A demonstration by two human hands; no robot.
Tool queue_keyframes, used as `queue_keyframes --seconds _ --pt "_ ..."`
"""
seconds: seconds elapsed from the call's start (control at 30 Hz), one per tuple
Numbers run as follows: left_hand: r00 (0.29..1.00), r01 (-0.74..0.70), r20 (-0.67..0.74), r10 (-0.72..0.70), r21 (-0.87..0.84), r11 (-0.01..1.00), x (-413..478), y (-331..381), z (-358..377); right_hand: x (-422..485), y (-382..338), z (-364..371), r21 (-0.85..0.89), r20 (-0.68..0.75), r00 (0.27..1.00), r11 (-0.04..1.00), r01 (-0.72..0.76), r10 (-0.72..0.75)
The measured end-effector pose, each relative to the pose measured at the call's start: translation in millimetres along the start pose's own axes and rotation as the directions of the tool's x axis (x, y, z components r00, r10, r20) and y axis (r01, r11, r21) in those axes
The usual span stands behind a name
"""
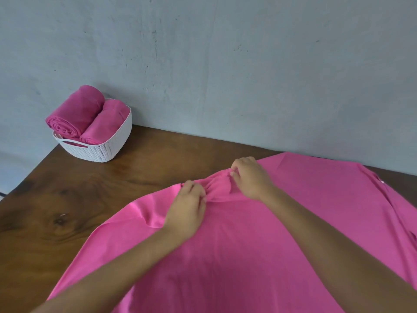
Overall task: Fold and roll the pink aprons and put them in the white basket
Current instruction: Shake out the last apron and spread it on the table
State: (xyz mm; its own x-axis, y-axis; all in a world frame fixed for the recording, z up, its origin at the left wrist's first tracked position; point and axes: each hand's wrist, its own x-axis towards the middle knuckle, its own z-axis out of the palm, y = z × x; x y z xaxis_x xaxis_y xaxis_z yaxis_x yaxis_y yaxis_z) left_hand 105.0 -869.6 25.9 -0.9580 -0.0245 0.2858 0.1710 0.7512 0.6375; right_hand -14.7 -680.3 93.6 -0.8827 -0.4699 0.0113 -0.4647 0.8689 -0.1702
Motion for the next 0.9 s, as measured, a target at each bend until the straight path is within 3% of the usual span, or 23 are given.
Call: queue_keyframes --seconds 0.1,0.23,0.43,0.53,0.6,0.7,0.8,0.9 --pt "0.994 0.069 -0.073 -0.082 -0.161 0.985 17.2 -2.7 -32.8 -1.0 -3.0 -19.5 0.135 -0.103 0.994 0.99 -0.032 0.046" --pt "0.972 0.217 -0.027 -0.234 -0.277 0.936 46.1 -17.0 -73.6 7.4 -15.5 -38.3 0.402 -0.131 0.983 0.913 -0.068 0.13" --pt "0.935 0.332 -0.032 -0.353 -0.268 0.904 83.2 -61.9 -102.8 13.0 -52.4 -53.3 0.558 -0.173 0.978 0.83 -0.004 0.121" --pt "0.933 0.359 0.072 -0.352 -0.2 0.912 89.5 -78.3 -105.2 12.1 -68.9 -50.6 0.592 -0.178 0.981 0.805 0.044 0.078" --pt "0.947 0.298 0.148 -0.285 -0.067 0.952 84.9 -80.9 -97.1 12.3 -74.6 -41.4 0.597 -0.15 0.987 0.801 0.04 0.063" --pt "0.99 0.103 0.087 -0.113 0.111 0.989 74.4 -81.1 -74.1 11.6 -78.9 -27.5 0.606 -0.124 0.988 0.795 0.002 0.092" --pt "0.999 -0.046 0.004 0.046 0.136 0.99 68.6 -73.8 -58.1 14.5 -81.5 -24.5 0.659 -0.084 0.988 0.751 -0.044 0.131" --pt "0.98 -0.198 0.02 0.197 0.108 0.974 69.2 -68.2 -48.8 22.9 -81.7 -29.1 0.732 -0.057 0.976 0.673 -0.103 0.211"
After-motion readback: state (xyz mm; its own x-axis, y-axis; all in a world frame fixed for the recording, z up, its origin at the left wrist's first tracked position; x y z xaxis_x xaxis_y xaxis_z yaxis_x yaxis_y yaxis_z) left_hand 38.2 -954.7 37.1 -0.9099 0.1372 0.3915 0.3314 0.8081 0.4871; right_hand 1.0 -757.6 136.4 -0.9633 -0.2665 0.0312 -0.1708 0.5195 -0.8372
